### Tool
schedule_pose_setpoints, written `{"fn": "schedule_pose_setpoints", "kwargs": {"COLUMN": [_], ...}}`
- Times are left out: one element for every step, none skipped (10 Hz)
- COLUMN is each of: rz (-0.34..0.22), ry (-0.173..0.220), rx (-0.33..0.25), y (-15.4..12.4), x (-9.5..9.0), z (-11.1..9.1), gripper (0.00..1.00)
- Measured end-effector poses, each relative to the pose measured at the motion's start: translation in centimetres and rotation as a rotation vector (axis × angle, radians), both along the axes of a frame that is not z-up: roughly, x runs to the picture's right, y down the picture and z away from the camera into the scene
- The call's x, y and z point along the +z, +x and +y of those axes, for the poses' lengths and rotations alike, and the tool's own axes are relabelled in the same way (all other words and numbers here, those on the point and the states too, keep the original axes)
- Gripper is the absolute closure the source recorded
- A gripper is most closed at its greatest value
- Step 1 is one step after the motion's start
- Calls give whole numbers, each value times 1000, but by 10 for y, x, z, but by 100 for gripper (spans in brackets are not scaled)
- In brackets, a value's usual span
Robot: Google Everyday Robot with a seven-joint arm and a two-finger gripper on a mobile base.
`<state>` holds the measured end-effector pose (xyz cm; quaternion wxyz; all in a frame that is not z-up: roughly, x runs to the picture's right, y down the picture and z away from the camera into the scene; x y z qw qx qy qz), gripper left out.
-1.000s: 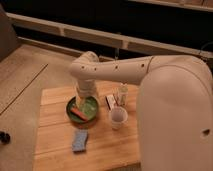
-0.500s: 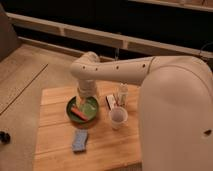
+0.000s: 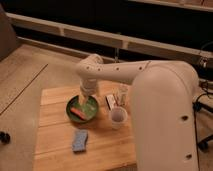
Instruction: Place the pepper in the ceramic cup
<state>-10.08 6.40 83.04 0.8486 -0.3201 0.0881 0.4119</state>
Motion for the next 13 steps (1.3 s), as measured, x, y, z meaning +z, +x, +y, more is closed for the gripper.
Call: {"fn": "schedule_pose_setpoints", "kwargs": {"rz": [-26, -63, -93, -114, -143, -164, -167, -165, -159, -152, -143, -136, -135], "ry": [-9, -25, -35, -44, -60, -89, -119, -145, -174, -190, -201, -211, -218], "rx": [-31, -69, -83, -92, -109, -126, -131, -130, -127, -125, -121, -114, -111], "y": [-9, -24, -37, -46, -60, -70, -70, -68, -64, -61, -58, -55, -55], "x": [6, 15, 22, 27, 33, 36, 39, 41, 44, 46, 49, 52, 55], "z": [1, 4, 6, 9, 15, 26, 36, 43, 52, 55, 57, 58, 59], "gripper": [35, 35, 35, 35, 35, 35, 35, 35, 35, 35, 35, 35, 36]}}
